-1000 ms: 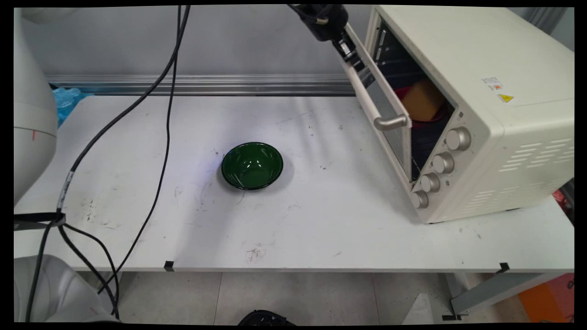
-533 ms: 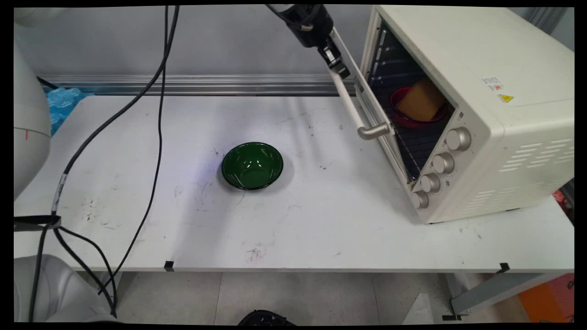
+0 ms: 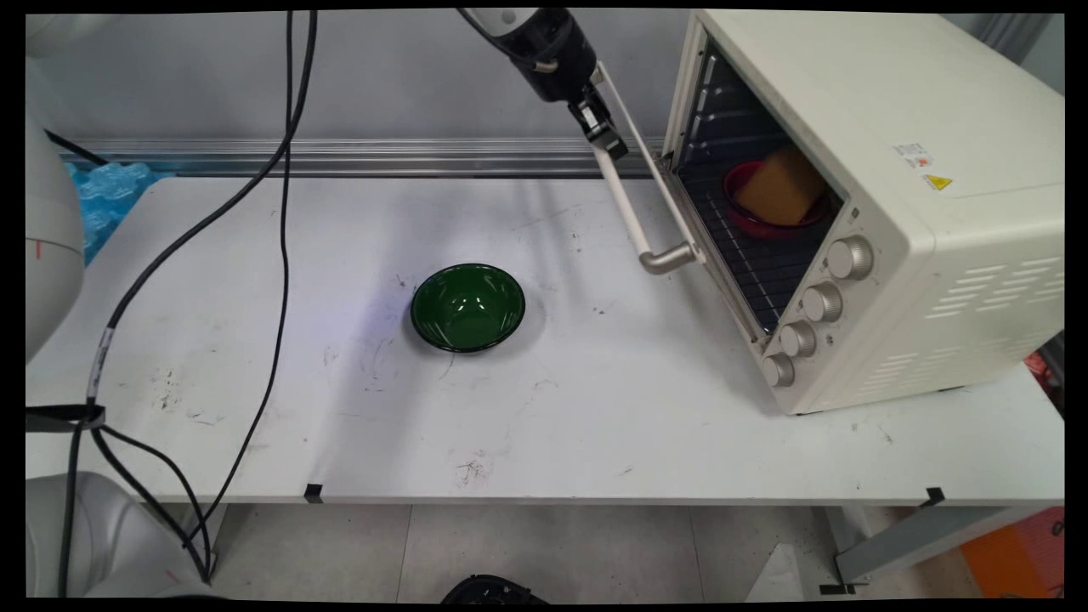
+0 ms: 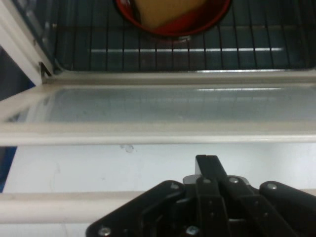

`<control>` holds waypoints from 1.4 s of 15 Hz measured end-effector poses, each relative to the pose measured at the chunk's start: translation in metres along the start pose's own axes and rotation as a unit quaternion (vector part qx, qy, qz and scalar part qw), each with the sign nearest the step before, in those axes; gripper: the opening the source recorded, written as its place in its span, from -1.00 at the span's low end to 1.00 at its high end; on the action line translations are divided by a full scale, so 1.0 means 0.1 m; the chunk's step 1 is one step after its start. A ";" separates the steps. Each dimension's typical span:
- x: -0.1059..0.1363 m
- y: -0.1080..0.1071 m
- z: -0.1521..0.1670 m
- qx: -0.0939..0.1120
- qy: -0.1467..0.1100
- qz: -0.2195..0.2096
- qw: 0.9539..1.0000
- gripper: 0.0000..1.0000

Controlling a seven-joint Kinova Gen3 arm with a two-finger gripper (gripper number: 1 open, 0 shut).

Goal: Open the oven

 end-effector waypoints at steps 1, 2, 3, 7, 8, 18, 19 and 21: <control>-0.03 0.00 0.01 0.001 -0.001 -0.001 1.000 -1.00; -0.05 0.00 0.02 0.001 -0.001 -0.001 1.000 -1.00; -0.07 0.00 0.03 0.002 -0.001 -0.002 1.000 -1.00; -0.17 -0.01 0.11 0.007 -0.001 -0.007 1.000 -1.00; -0.20 -0.01 0.13 0.008 -0.001 -0.007 1.000 -1.00; -0.58 0.06 0.35 0.016 -0.005 -0.005 1.000 -1.00; -0.62 0.07 0.37 0.016 -0.007 -0.005 1.000 -1.00; -0.72 0.09 0.40 0.017 -0.009 -0.005 1.000 -1.00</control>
